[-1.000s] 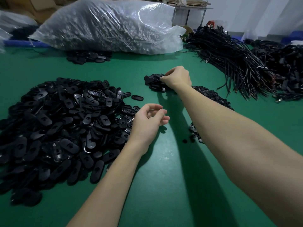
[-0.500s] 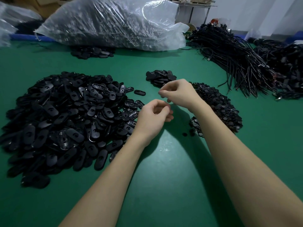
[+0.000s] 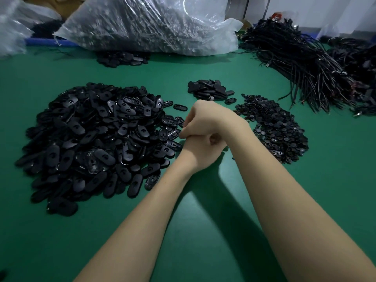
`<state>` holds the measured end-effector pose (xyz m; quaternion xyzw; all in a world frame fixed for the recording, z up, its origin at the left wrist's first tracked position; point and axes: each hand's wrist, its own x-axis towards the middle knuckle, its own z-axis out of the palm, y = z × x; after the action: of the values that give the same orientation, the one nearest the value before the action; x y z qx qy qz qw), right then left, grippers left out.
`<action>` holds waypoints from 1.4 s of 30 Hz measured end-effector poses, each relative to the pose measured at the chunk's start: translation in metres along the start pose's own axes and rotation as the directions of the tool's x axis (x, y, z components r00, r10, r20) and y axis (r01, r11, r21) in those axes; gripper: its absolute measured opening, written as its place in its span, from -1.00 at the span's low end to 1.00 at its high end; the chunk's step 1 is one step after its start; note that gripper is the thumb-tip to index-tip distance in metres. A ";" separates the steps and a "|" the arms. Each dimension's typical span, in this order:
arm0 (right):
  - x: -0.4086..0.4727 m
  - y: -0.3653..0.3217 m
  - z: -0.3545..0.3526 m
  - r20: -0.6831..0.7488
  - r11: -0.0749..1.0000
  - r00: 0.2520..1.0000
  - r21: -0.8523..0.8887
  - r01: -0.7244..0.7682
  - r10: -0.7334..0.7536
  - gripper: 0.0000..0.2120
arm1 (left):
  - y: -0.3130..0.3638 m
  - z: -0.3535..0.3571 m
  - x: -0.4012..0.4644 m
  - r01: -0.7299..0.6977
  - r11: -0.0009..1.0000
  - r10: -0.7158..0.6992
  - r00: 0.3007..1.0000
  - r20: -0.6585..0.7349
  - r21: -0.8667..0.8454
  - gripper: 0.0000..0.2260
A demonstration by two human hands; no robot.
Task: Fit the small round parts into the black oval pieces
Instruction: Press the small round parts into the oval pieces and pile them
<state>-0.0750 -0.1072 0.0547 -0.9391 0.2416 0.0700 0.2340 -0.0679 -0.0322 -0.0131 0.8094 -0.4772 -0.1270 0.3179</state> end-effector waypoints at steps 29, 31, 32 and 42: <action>-0.047 0.075 0.002 -0.468 0.908 0.881 0.395 0.140 0.067 -0.86 | -0.014 0.003 0.004 -0.006 0.682 -0.157 0.975 -0.155 -0.731 -0.82; -0.052 0.080 0.004 -0.461 0.879 0.887 0.438 0.190 0.038 -0.84 | -0.013 0.000 0.004 -0.006 0.638 -0.159 0.978 -0.139 -0.770 -0.80; -0.054 0.082 0.004 -0.451 0.874 0.892 0.441 0.204 0.019 -0.83 | -0.014 -0.001 0.003 -0.008 0.632 -0.160 0.977 -0.141 -0.775 -0.79; -0.075 0.107 -0.020 -0.045 0.986 0.998 0.163 -0.034 0.042 -0.91 | -0.014 -0.008 0.002 0.009 0.511 -0.245 0.960 -0.136 -0.860 -0.89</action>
<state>-0.1918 -0.1680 0.0472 -0.9137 0.2698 0.0320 0.3023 -0.0527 -0.0260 -0.0160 0.5916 -0.2504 -0.2682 0.7179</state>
